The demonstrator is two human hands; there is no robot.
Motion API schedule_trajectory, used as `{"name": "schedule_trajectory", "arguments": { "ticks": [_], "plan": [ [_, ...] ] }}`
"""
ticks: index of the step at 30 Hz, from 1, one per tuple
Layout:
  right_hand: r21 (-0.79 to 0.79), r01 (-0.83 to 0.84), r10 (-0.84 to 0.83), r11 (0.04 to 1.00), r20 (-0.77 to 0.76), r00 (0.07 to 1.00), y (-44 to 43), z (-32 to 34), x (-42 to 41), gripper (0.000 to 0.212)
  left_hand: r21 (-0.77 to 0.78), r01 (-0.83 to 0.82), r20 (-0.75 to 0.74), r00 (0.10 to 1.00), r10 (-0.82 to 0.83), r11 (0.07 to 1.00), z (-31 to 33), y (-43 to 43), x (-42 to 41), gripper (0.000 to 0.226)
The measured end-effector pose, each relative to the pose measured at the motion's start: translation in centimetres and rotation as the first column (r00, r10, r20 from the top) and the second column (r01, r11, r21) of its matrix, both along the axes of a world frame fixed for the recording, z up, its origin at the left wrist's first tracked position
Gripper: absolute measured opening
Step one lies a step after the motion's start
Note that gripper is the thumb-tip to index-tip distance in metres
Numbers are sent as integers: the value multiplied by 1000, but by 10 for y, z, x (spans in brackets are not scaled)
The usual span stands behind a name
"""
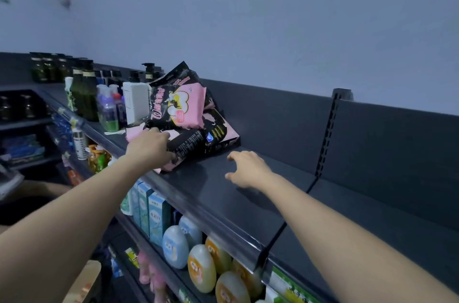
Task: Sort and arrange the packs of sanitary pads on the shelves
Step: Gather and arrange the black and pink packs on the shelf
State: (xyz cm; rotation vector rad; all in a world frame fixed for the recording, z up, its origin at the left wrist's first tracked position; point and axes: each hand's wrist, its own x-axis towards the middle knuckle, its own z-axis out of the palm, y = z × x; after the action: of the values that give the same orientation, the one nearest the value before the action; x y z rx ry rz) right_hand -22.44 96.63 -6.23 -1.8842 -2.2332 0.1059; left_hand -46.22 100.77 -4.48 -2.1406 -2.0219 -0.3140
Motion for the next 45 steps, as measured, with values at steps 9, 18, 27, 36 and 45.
{"name": "schedule_trajectory", "arguments": {
  "ticks": [9,18,27,36,45],
  "plan": [
    [1,13,-13,1000,-16,1000,79,0,-35,50,27,-92,465,883,69,995,6,88,-35,65],
    [231,171,-103,958,-277,955,131,15,-48,55,-123,178,992,63,113,976,33,149,-38,55],
    [550,308,-38,776,-447,894,138,51,-41,121,232,599,707,437,-556,766,59,150,-2,78],
    [263,446,-122,856,-735,667,122,40,-11,72,-106,360,708,682,-184,927,40,165,-32,59],
    [162,522,-265,837,-715,647,106,23,-1,75,-440,151,586,795,156,885,11,161,-46,45]
  ]
}}
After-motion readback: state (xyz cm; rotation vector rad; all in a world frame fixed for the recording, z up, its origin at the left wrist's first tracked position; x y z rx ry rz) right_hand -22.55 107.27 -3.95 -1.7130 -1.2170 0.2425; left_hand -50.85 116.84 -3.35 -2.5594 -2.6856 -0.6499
